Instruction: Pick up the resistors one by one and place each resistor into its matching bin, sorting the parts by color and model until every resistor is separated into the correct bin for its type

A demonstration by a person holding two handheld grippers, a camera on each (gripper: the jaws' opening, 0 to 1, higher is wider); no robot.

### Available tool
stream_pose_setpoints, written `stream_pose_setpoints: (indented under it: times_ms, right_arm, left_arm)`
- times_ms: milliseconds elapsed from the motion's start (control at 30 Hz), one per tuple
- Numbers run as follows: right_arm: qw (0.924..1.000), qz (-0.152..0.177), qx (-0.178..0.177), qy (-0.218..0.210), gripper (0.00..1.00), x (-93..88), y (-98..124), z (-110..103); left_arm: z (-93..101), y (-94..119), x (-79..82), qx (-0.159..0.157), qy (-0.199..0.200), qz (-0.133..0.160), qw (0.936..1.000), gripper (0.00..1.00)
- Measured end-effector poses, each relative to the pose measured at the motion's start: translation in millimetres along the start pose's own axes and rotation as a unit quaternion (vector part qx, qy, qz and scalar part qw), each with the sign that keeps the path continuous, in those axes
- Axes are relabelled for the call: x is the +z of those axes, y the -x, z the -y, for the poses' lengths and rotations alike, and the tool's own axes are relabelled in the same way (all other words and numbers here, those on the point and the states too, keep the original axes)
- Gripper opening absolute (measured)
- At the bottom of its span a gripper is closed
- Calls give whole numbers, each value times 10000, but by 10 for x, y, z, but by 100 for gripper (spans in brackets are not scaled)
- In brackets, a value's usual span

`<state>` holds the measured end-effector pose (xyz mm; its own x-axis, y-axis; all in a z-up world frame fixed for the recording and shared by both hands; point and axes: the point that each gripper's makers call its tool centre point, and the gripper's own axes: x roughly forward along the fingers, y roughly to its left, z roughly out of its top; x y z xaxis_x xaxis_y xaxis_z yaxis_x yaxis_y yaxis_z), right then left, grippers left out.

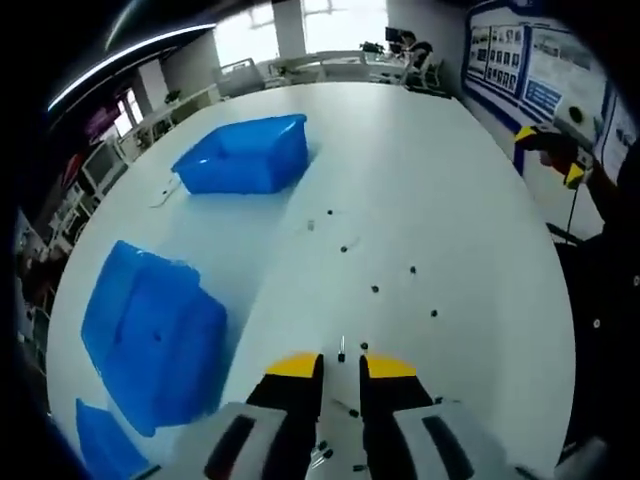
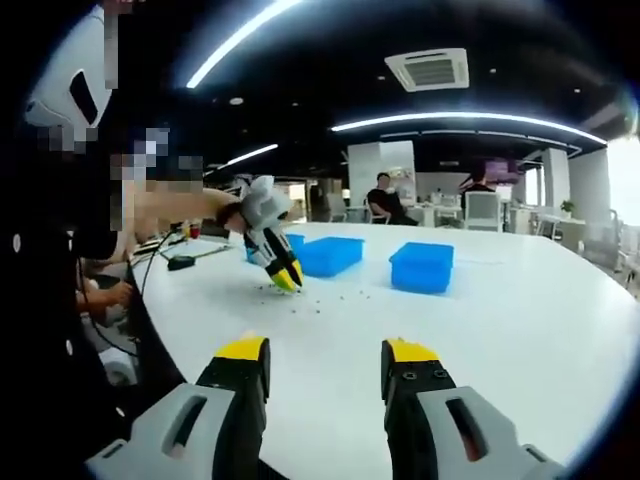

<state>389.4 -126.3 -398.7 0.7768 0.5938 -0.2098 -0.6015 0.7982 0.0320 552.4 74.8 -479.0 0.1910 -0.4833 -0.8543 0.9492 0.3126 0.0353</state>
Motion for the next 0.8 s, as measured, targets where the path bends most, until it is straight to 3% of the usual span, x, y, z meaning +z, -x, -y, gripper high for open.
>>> stream_pose_setpoints:
  times_ms: [333, 800]
  right_arm:
    - [10000, -22, -26, 19, 46, -13, 6, 9]
    - [9999, -37, -89, -30, 45, -46, 47, 27]
  left_arm:
    - [0, -31, 2, -36, 47, 13, 10000, 16]
    - [-3, -58, 9, -323, 642, 151, 9973, 8]
